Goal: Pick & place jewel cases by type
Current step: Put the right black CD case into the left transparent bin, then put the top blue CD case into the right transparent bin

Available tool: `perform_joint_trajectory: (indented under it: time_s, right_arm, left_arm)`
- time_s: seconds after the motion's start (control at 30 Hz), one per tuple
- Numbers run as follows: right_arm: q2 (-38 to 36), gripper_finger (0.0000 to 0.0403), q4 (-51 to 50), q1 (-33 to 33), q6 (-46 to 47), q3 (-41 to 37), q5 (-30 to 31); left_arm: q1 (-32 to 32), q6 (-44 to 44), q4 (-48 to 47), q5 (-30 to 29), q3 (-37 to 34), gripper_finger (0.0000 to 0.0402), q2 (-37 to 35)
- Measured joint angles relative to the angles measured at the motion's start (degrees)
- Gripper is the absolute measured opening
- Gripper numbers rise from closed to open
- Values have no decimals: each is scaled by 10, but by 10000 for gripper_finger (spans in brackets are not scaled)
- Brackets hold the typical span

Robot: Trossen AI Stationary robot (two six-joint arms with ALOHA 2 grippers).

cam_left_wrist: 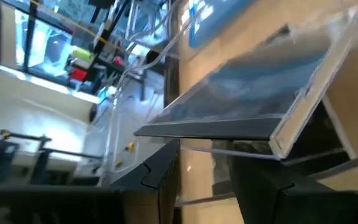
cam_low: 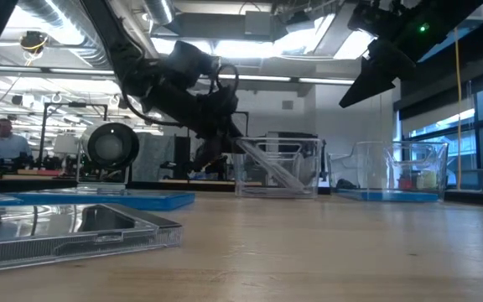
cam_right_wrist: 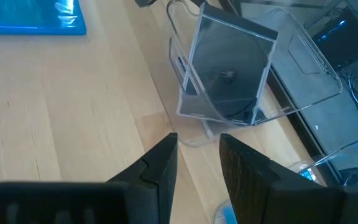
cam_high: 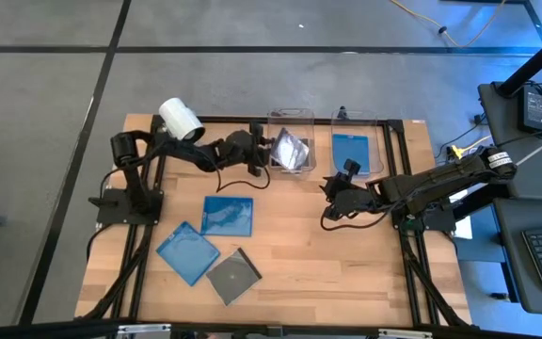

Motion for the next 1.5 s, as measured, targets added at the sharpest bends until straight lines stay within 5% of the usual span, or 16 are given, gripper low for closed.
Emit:
perform_joint_trajectory:
  time_s: [0.27, 0.57, 0.77, 0.97, 1.03, 1.27, 1.5]
  right_arm:
    - [0, 123, 0, 0, 0, 0, 0]
    - [0, 123, 0, 0, -1, 0, 0]
    - [0, 123, 0, 0, 7, 0, -1]
    - [0, 123, -1, 0, 16, 0, -30]
    - [0, 123, -1, 0, 18, 0, -38]
    - [0, 123, 68, 0, 32, -14, -53]
    - [1, 123, 301, 1, -22, -112, -134]
  left_arm:
    - [-23, 57, -36, -116, 2, 130, -12]
    - [-45, 55, -230, -130, 59, 130, -55]
    - [-63, -15, -288, -119, 72, 130, -98]
    - [-95, -127, -381, -118, 72, 130, -212]
    - [-103, -209, -442, -79, 72, 130, -258]
    - [-138, -395, -571, 204, 72, 130, -345]
    - [-229, -484, -575, 220, 43, 130, -347]
